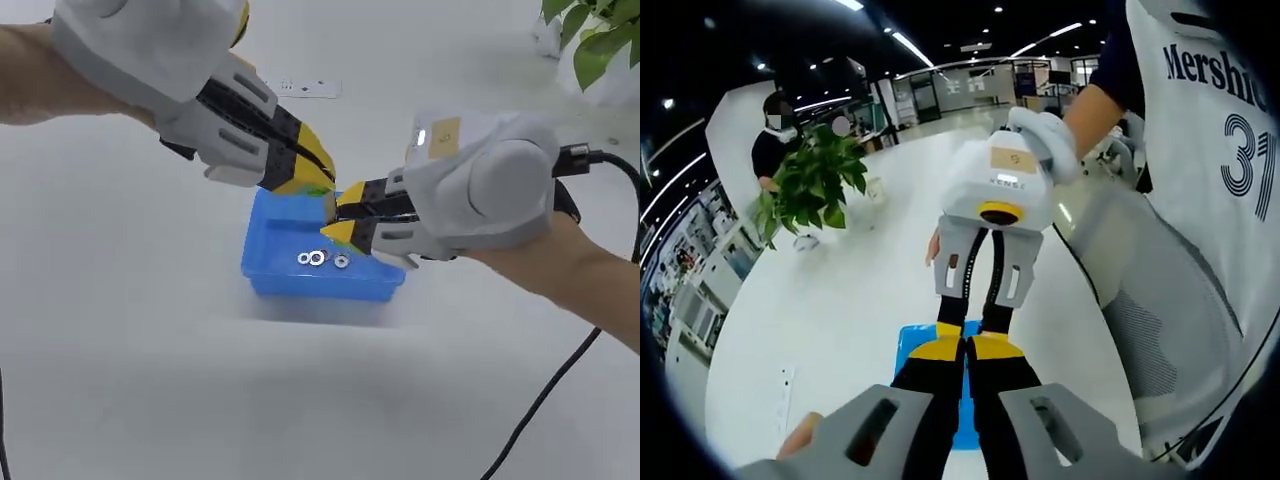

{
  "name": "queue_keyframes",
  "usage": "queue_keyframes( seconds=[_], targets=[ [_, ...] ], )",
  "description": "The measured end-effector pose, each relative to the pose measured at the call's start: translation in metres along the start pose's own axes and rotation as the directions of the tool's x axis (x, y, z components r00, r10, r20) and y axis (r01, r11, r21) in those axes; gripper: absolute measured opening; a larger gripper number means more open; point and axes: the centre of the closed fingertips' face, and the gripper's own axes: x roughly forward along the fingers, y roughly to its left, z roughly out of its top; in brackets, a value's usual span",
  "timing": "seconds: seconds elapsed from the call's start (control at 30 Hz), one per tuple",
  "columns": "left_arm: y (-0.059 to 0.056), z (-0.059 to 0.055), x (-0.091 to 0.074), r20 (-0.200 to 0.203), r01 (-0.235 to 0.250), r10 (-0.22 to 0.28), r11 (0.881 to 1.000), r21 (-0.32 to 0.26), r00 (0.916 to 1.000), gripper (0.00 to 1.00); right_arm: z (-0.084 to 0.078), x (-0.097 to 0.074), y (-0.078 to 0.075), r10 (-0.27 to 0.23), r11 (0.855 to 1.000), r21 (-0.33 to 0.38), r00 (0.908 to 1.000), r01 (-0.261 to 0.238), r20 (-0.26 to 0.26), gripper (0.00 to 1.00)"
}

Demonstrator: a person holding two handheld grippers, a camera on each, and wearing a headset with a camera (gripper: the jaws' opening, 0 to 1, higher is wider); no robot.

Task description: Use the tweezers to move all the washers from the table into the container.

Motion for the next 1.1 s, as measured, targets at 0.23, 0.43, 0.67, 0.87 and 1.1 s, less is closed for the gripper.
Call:
queue_keyframes(
  seconds=[0.23, 0.43, 0.67, 0.87, 1.1],
  targets=[
    [0.011, -0.02, 0.013, -0.024, 0.021, -0.022, 0.999, -0.039, 0.9995, 0.05, -0.018, 0.019, -0.003, 0.026, 0.999, 0.036, 0.9996, -0.026, -0.012, 0.1],
    [0.015, -0.036, 0.028, -0.041, 0.044, -0.047, 0.996, -0.072, 0.9981, 0.05, -0.035, 0.029, -0.002, 0.049, 0.997, 0.064, 0.9985, -0.048, -0.025, 0.1],
    [0.013, -0.044, 0.039, -0.055, 0.065, -0.07, 0.994, -0.093, 0.996, 0.05, -0.047, 0.036, 0.0, 0.068, 0.994, 0.086, 0.9972, -0.065, -0.031, 0.1],
    [0.01, -0.048, 0.042, -0.071, 0.074, -0.081, 0.993, -0.094, 0.9942, 0.05, -0.052, 0.039, 0.003, 0.075, 0.992, 0.099, 0.9968, -0.072, -0.029, 0.1],
    [0.008, -0.05, 0.042, -0.082, 0.07, -0.078, 0.993, -0.093, 0.9936, 0.05, -0.055, 0.04, 0.004, 0.073, 0.991, 0.115, 0.9968, -0.069, -0.032, 0.1]
  ],
)
